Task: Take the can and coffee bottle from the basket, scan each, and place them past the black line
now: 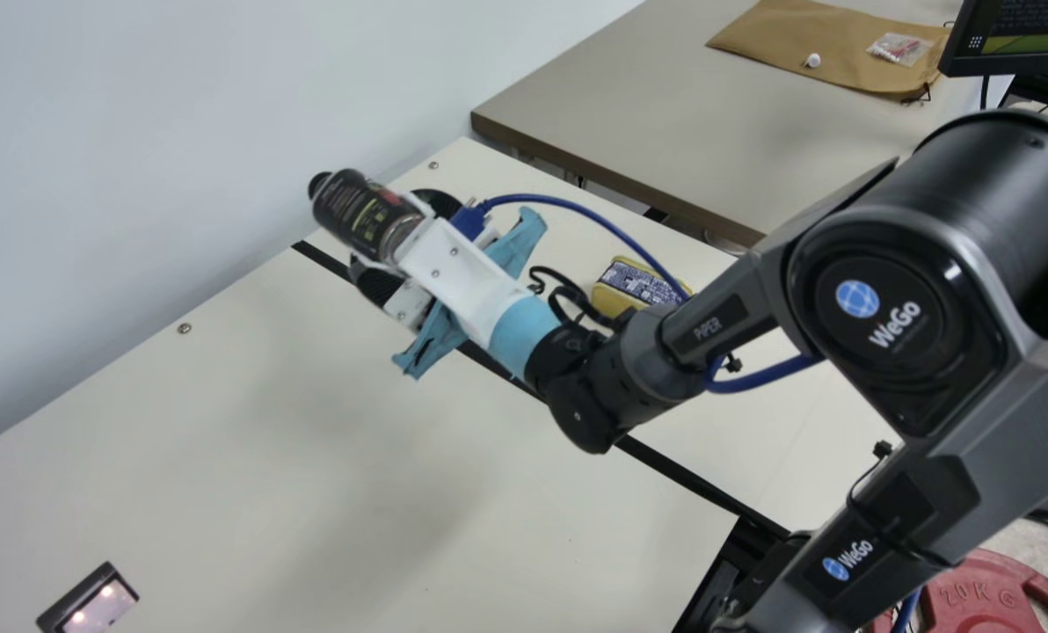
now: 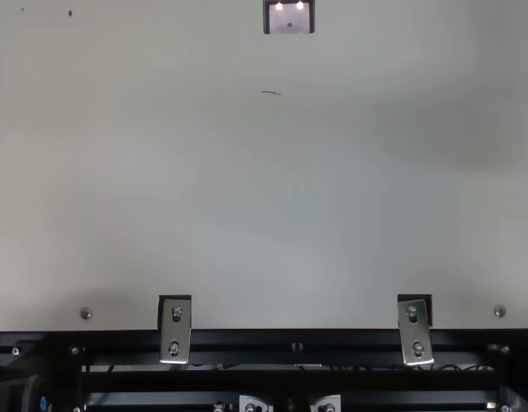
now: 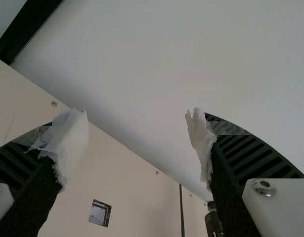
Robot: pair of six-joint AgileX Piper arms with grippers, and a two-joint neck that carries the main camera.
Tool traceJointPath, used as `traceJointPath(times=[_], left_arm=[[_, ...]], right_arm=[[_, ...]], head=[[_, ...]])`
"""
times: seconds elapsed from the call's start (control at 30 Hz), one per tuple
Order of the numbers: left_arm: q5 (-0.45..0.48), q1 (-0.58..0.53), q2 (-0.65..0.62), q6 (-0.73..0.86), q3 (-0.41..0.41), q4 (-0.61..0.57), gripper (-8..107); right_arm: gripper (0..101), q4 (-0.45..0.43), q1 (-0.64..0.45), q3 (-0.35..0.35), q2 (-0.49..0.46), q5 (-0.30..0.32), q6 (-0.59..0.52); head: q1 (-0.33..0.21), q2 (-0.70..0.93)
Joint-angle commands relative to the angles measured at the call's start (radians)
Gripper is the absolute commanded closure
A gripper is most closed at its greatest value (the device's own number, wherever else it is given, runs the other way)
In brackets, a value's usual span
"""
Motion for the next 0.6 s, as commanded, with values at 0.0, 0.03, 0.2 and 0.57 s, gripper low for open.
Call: traceJointPath(times=[0.0, 0.03, 0.2, 0.57], left_arm=[[0.0, 0.0, 0.0, 0.0, 0.0, 0.0, 9], [0.0, 0.0, 0.0, 0.0, 0.0, 0.0, 9], [0.0, 0.0, 0.0, 0.0, 0.0, 0.0, 9], [0.0, 0.0, 0.0, 0.0, 0.0, 0.0, 9]], right_arm=[[101, -0.021, -0.053, 0.005, 0.006, -0.01, -0.001], [101, -0.032, -0.071, 0.007, 0.009, -0.017, -0.002], [101, -0.078, -0.149, 0.017, 0.031, -0.056, -0.008], [101, -0.116, -0.294, 0.056, 0.124, -0.142, -0.019]], head=[[-0.029, -0.019], [-0.029, -0.019], [-0.029, -0.019], [-0.029, -0.019]])
